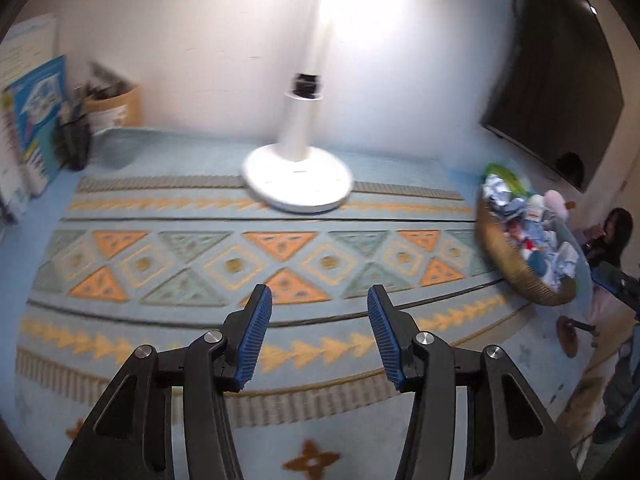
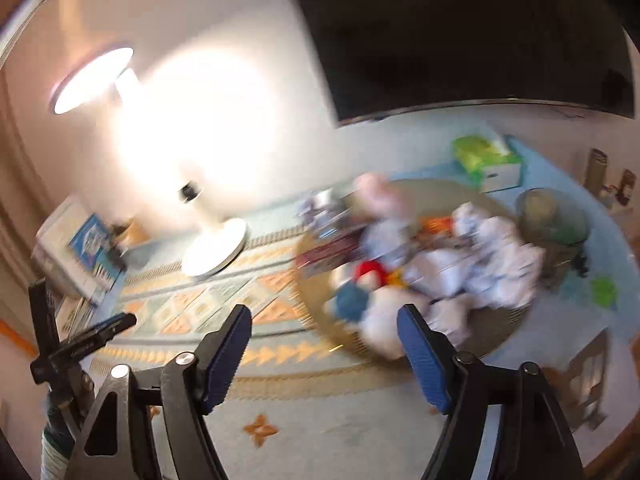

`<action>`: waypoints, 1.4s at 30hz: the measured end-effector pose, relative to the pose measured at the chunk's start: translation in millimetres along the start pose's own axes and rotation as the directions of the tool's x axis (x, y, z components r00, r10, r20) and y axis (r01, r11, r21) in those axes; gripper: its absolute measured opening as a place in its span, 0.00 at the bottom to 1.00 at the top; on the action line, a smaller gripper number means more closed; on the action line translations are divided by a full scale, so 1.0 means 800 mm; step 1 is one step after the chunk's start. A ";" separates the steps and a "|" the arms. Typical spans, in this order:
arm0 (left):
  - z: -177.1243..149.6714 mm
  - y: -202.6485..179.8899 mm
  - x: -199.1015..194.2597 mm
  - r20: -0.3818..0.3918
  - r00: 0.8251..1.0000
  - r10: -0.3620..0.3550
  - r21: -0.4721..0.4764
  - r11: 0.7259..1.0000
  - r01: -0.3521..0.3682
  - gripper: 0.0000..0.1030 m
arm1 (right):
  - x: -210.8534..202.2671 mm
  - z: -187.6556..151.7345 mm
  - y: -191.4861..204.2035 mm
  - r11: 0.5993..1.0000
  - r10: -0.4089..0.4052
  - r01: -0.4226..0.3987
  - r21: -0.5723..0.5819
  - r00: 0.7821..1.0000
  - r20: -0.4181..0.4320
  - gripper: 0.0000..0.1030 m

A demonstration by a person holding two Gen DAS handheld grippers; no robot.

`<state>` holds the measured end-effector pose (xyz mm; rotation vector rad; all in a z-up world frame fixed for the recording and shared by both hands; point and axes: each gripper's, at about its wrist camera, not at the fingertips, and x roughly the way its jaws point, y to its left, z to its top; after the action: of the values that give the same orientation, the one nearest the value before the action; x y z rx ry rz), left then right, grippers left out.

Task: Organize objects
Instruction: 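Return both grippers to the desk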

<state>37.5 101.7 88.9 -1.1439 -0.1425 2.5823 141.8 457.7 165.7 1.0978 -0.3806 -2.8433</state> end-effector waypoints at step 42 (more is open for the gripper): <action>-0.049 0.157 0.060 -0.117 0.950 0.290 -0.008 0.956 -0.292 1.00 | 0.243 -0.060 0.139 0.963 -0.182 0.136 -0.234 0.965 -0.188 1.00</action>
<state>5.4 -2.7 1.8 -1.4136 0.0223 2.7627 27.0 310.8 32.7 1.4182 0.0391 -2.7761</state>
